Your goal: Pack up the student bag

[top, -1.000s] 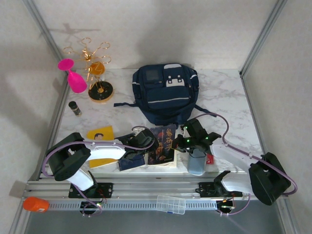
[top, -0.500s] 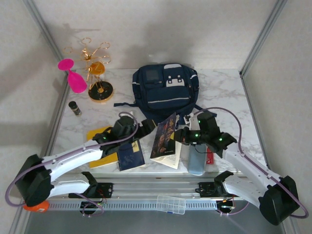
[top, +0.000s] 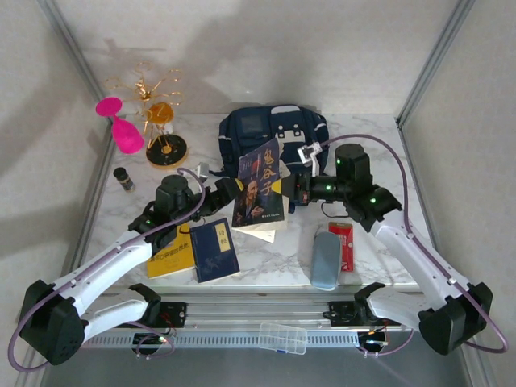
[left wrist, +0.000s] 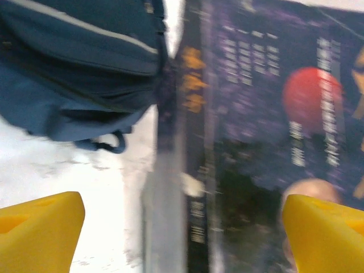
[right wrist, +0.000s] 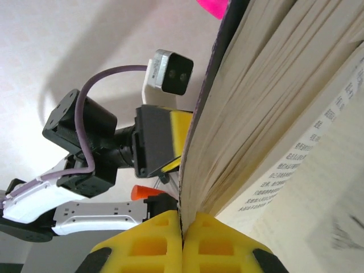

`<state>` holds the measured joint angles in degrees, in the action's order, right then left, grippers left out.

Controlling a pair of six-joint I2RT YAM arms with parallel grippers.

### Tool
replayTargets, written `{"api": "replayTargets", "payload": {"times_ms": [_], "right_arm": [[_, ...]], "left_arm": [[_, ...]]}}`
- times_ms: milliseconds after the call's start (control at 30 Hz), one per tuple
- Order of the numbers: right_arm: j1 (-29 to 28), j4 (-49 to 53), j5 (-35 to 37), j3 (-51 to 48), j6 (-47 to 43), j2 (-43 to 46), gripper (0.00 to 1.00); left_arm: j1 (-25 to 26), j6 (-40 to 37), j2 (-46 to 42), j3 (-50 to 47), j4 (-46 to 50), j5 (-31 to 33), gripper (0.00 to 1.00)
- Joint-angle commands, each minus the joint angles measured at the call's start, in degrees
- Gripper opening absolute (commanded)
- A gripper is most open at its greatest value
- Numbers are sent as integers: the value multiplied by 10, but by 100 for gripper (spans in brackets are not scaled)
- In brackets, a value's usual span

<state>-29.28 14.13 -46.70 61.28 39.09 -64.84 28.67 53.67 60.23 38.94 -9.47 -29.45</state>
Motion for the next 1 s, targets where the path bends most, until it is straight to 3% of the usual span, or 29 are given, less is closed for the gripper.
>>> {"api": "replayTargets", "payload": {"times_ms": [0, 133, 367, 567, 733, 833, 867, 967], "right_arm": [[7, -57, -45, 32, -18, -9, 0], [16, -86, -64, 29, -11, -16, 0], [28, -132, -88, -12, -11, -12, 0], [55, -109, -97, -53, -42, -24, 0], [68, -112, -105, -70, -44, -27, 0], [68, -100, -108, -71, -54, -28, 0], [71, -82, -99, -67, -65, -28, 1], [85, -27, -70, -62, -87, -34, 30]], "left_arm": [[-2, 33, 5, -10, -120, -56, 87], [-1, 83, 5, -34, -219, -73, 85], [12, 106, 15, -31, -240, -75, 71], [30, 112, 12, -18, -255, -76, 48], [41, 103, 16, -12, -235, -54, 21], [43, 107, 27, -11, -240, -48, 12], [43, 108, 30, -9, -241, -48, 7], [43, 108, 33, -2, -249, -43, 0]]}}
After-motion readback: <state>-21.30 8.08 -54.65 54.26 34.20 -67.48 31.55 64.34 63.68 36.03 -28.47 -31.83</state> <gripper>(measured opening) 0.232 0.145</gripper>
